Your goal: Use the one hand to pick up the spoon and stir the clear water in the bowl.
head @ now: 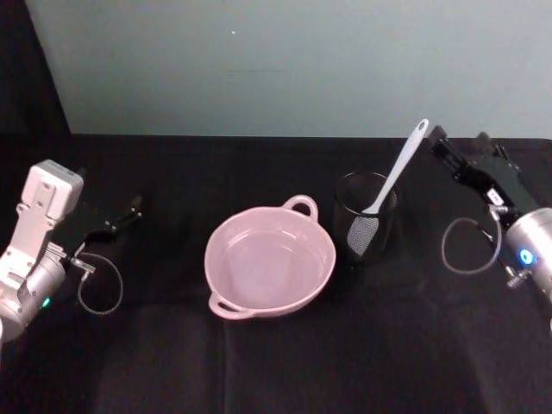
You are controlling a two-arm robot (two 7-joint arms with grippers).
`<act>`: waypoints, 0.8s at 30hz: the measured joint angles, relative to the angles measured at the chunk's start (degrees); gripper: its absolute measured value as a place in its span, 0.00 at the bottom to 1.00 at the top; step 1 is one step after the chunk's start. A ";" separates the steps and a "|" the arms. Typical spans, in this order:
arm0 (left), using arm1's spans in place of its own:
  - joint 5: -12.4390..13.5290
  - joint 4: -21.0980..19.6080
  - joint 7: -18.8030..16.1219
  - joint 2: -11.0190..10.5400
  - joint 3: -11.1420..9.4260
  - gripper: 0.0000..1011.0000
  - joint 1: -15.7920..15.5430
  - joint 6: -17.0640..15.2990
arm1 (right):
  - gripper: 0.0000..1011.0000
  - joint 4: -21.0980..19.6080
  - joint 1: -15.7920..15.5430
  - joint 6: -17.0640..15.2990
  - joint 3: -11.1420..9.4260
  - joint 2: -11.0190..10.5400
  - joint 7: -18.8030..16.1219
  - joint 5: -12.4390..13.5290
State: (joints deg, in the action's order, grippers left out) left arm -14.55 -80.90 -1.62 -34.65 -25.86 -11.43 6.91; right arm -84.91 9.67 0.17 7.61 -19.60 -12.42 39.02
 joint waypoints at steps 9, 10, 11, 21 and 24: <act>0.00 0.00 0.00 0.00 0.00 1.00 0.00 0.00 | 0.99 -0.59 -1.55 1.33 -1.56 -1.57 2.56 -5.44; 0.00 0.00 0.00 0.00 0.00 1.00 0.00 0.00 | 0.99 -0.26 -1.52 1.64 -1.55 -1.59 3.12 -6.35; 0.00 0.00 0.00 0.00 0.00 1.00 0.00 0.00 | 0.99 0.37 -1.37 2.26 -1.54 -1.60 4.15 -8.02; -0.01 0.00 0.00 0.00 0.00 1.00 0.00 0.00 | 0.99 9.96 2.52 8.25 -0.91 0.71 9.96 -17.43; 0.00 0.00 0.00 0.00 0.00 1.00 0.00 0.00 | 0.99 12.74 3.66 9.75 -0.76 1.58 10.51 -18.87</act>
State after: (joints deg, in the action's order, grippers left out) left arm -14.55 -80.90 -1.62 -34.65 -25.86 -11.43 6.91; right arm -72.17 13.33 9.92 6.85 -18.03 -1.90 20.16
